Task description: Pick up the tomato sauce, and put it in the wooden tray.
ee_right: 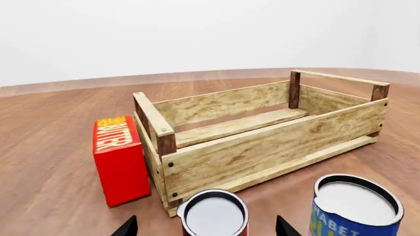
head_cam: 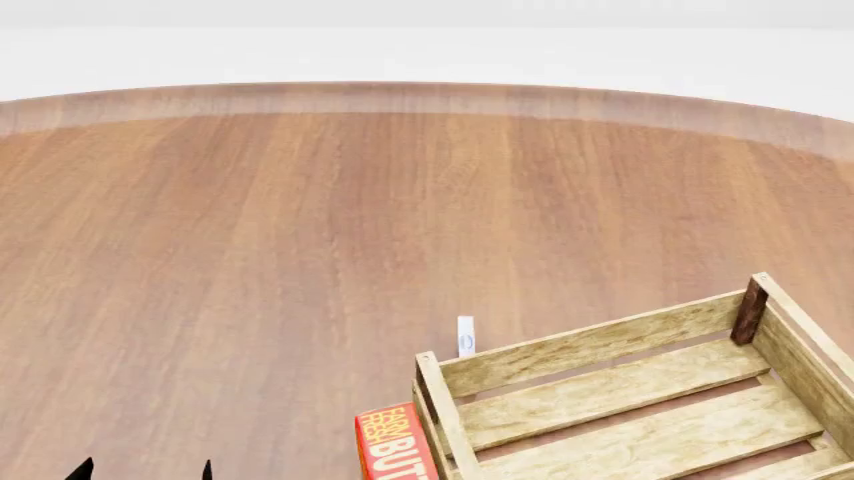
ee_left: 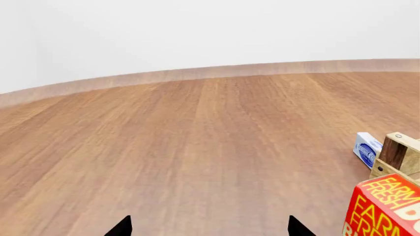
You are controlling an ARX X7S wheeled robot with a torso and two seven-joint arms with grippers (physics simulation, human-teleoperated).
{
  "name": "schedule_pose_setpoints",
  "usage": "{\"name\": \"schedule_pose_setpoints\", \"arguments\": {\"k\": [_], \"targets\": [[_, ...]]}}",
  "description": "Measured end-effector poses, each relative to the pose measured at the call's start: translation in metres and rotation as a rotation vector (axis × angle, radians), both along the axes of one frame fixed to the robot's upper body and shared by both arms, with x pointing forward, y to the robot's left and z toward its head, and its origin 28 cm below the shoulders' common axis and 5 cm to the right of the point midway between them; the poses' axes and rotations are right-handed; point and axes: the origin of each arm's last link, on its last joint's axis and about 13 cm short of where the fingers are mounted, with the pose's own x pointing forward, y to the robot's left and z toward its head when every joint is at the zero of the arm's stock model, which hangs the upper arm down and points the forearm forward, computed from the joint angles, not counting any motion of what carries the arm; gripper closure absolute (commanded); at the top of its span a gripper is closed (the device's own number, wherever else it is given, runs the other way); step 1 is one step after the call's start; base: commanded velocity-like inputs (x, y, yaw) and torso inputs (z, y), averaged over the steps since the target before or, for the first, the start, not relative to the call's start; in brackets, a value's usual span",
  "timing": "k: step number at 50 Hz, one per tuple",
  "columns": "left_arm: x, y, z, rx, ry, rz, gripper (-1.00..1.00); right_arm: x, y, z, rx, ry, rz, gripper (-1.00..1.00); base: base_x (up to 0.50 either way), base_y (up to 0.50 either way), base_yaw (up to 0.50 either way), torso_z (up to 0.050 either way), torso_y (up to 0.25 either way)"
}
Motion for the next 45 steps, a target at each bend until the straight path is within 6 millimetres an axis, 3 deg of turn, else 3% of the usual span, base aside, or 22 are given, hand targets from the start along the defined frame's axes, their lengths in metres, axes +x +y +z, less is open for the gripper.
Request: {"name": "schedule_pose_setpoints", "arguments": {"k": [45], "targets": [[-0.001, 0.000, -0.001, 0.004, -0.001, 0.002, -1.00, 0.035, -0.003, -0.024, -0.041, 0.120, -0.013, -1.00, 0.00, 0.00, 0.00, 0.000, 0.000]]}}
